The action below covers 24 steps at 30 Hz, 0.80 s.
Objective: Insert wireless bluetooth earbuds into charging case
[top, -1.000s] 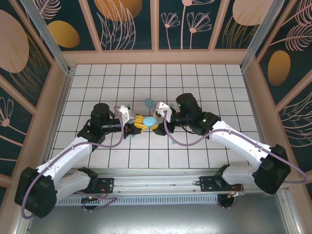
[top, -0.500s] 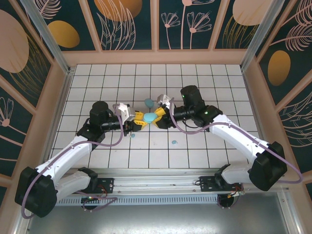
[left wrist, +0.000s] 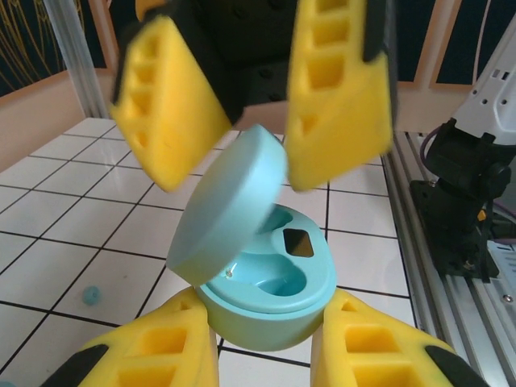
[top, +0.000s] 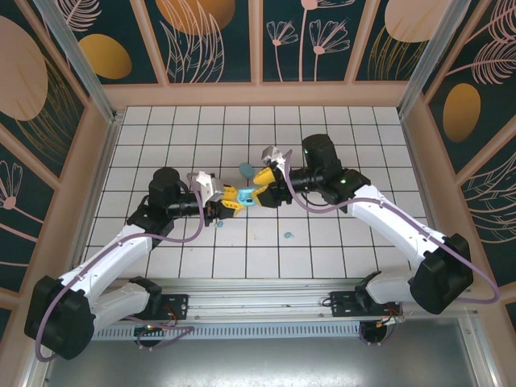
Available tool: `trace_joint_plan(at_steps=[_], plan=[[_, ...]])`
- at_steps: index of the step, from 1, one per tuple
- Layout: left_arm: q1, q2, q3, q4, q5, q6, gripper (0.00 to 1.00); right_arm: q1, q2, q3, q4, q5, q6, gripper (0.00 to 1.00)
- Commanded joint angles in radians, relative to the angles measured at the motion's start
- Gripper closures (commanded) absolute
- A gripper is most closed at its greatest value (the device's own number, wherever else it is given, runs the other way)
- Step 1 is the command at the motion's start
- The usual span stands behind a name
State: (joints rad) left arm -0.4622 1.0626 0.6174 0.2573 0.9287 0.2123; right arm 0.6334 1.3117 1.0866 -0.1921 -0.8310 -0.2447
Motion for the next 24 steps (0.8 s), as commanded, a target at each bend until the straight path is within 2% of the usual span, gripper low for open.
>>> trace_joint_plan(at_steps=[1, 15, 24], plan=[[-0.004, -0.004, 0.001, -0.007, 0.041, 0.016, 0.86, -0.008, 0.005, 0.048, 0.057, 0.02, 0.036, 0.45], [-0.004, -0.01, -0.022, 0.038, 0.027, -0.016, 0.86, -0.008, 0.03, 0.059, 0.02, 0.167, 0.066, 0.44], [-0.004, 0.013, -0.033, 0.08, 0.015, -0.082, 0.86, -0.001, -0.009, 0.064, 0.009, 0.141, 0.069, 0.4]])
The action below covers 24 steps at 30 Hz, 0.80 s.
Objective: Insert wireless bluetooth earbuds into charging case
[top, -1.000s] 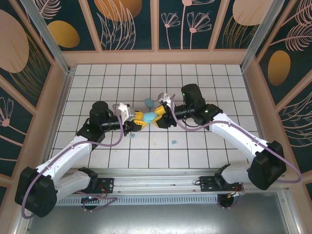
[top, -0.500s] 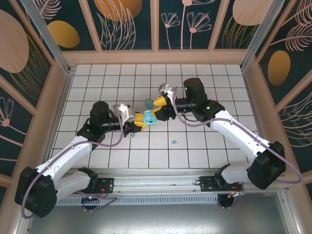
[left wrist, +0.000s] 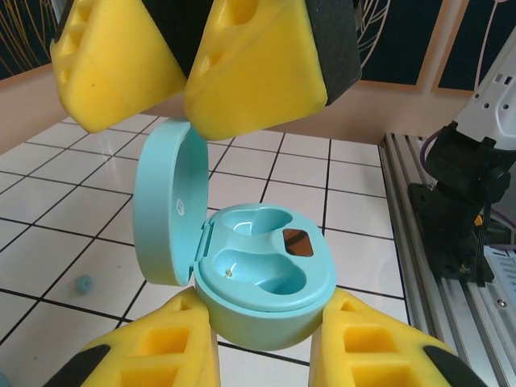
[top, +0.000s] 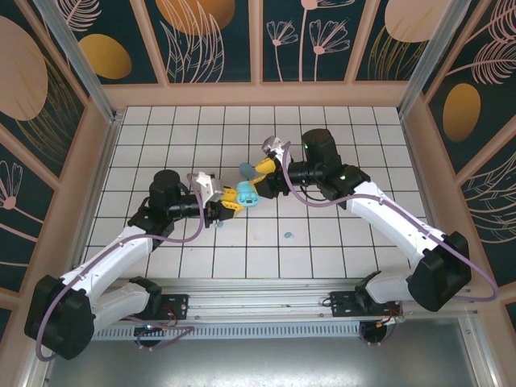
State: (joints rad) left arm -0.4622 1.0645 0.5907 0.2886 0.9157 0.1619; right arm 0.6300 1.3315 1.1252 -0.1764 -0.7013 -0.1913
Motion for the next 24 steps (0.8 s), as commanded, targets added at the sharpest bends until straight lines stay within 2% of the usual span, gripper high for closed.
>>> trace_joint_plan(at_steps=[1, 17, 24], plan=[[-0.004, 0.015, -0.005, 0.052, 0.029, -0.038, 0.86, 0.003, -0.034, 0.024, -0.01, 0.011, 0.017, 0.4], [-0.004, 0.034, 0.004, 0.067, 0.019, -0.073, 0.87, 0.017, -0.1, -0.017, -0.019, 0.043, 0.042, 0.37], [-0.004, 0.032, -0.003, 0.067, -0.004, -0.073, 0.88, 0.006, -0.15, -0.037, -0.032, 0.238, 0.212, 0.35]])
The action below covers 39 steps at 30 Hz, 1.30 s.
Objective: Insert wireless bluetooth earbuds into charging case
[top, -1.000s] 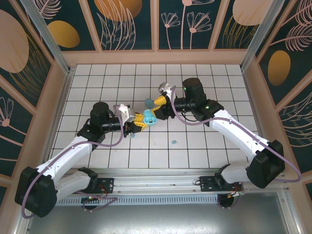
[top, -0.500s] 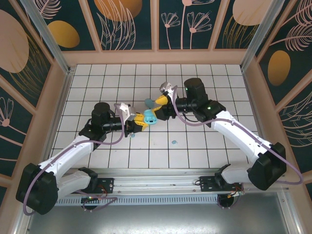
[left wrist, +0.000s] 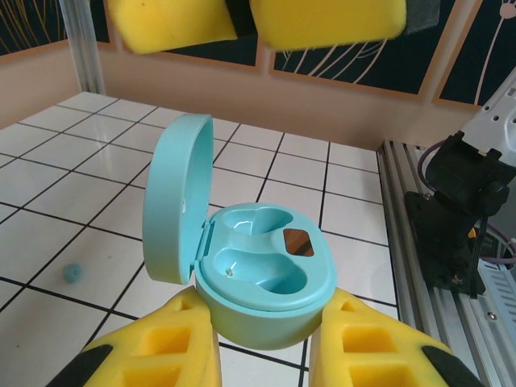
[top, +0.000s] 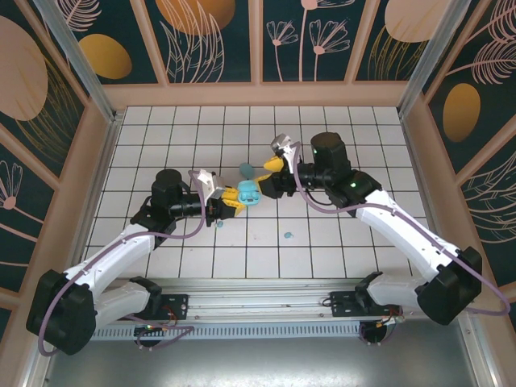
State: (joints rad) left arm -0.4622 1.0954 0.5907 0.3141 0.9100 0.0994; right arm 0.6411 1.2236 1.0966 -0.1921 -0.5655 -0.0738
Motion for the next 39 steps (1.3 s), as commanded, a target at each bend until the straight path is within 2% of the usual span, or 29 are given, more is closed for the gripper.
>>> trace_joint_plan(at_steps=[1, 6, 10, 17, 19, 23, 26, 39], plan=[[-0.004, 0.001, -0.003, 0.043, 0.001, -0.011, 0.88, -0.01, -0.044, -0.007, -0.039, 0.148, 0.131, 0.35], [-0.004, 0.004, -0.007, 0.047, -0.005, -0.007, 0.88, -0.061, -0.042, -0.039, -0.184, 0.289, 0.323, 0.36], [-0.004, 0.006, -0.019, 0.062, -0.005, -0.005, 0.88, -0.065, -0.059, -0.159, -0.231, 0.32, 0.411, 0.4], [-0.004, 0.003, -0.037, 0.081, -0.003, -0.001, 0.88, -0.087, -0.032, -0.306, -0.248, 0.302, 0.407, 0.45], [-0.004, 0.0, -0.038, 0.086, 0.0, -0.004, 0.88, -0.088, -0.005, -0.337, -0.238, 0.272, 0.402, 0.5], [-0.004, -0.011, -0.058, 0.101, -0.002, -0.007, 0.88, -0.145, 0.061, -0.415, -0.194, 0.284, 0.405, 0.68], [-0.004, -0.02, -0.06, 0.096, -0.001, -0.012, 0.88, -0.156, 0.113, -0.45, -0.151, 0.277, 0.404, 0.75], [-0.004, -0.049, -0.074, 0.081, -0.016, -0.011, 0.88, -0.137, 0.207, -0.551, 0.04, 0.184, 0.415, 0.78]])
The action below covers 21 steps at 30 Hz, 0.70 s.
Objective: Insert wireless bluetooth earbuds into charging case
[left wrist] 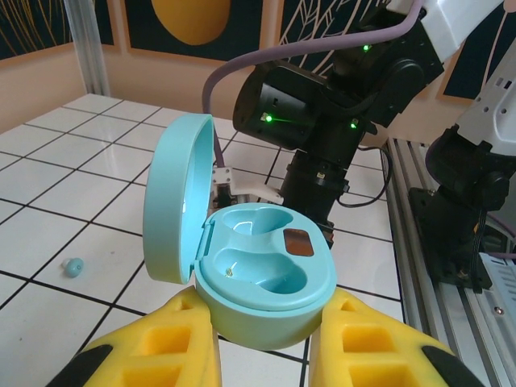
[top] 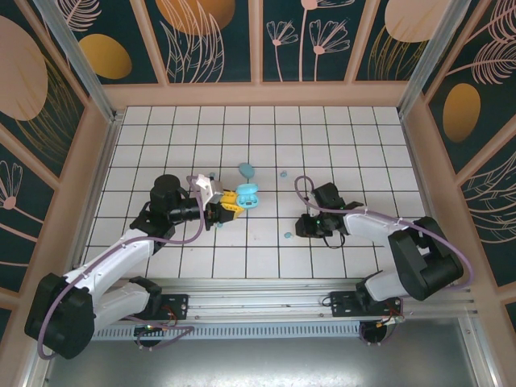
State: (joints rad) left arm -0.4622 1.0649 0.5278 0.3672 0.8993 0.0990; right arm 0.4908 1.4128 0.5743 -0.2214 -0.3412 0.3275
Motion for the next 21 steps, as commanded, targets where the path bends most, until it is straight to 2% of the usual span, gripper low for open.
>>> trace_joint_plan(at_steps=[1, 21], plan=[[-0.003, -0.02, -0.011, 0.027, -0.006, -0.011, 0.88, 0.016, 0.023, -0.037, 0.075, -0.044, 0.018, 0.79], [-0.004, -0.045, -0.017, 0.007, -0.012, -0.008, 0.88, 0.161, 0.022, -0.056, 0.136, -0.074, 0.118, 0.85]])
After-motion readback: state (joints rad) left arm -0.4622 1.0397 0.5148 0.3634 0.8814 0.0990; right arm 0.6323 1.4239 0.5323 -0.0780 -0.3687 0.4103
